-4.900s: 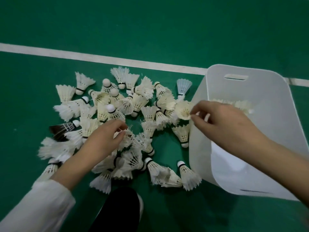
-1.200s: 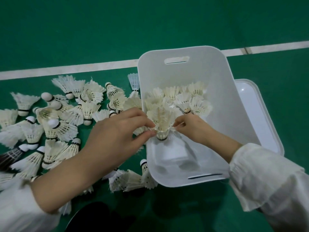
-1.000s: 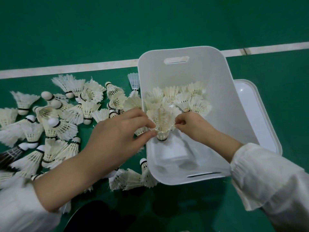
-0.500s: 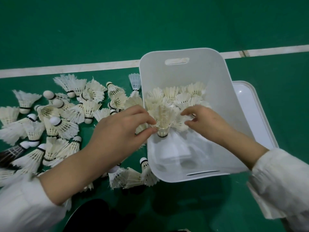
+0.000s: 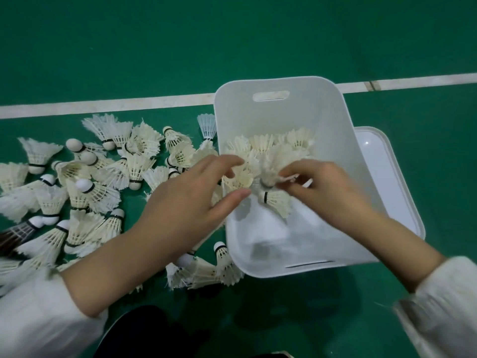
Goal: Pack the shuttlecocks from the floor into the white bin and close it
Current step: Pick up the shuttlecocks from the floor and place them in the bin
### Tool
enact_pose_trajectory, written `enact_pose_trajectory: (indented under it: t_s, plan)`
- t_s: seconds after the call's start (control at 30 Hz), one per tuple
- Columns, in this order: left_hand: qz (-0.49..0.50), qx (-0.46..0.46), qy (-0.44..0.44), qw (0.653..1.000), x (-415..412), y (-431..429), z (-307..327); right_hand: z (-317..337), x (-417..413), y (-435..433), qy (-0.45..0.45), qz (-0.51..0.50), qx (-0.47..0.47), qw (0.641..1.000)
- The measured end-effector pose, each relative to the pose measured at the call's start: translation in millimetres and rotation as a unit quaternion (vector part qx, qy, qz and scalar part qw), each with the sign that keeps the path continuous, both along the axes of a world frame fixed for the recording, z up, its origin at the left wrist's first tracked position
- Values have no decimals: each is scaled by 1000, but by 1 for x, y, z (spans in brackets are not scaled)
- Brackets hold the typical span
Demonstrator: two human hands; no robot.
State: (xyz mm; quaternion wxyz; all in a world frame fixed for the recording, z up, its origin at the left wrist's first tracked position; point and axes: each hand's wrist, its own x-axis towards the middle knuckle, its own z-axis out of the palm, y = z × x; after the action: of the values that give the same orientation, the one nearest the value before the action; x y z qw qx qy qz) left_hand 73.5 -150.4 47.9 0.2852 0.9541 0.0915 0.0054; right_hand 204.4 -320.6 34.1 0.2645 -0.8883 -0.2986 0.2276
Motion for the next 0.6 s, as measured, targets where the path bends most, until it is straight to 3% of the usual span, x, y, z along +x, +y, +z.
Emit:
enact_pose_trajectory:
  t_s: [0.07,0.17,0.3,0.6]
  plan:
    - [18,-43,-8,999,-3,5,6,-7,16,-6,28,-57,-32,997]
    - [25,-86,-39,995,-9,15,11,-26,25,-3,61,-36,-112,991]
    - [-7,-46,-66,997,-12,22,12,-55,21,23,66,63,-180,979]
    - [-33,-25,-65,997,-12,22,0,-94,31,30,27,82,-255,963]
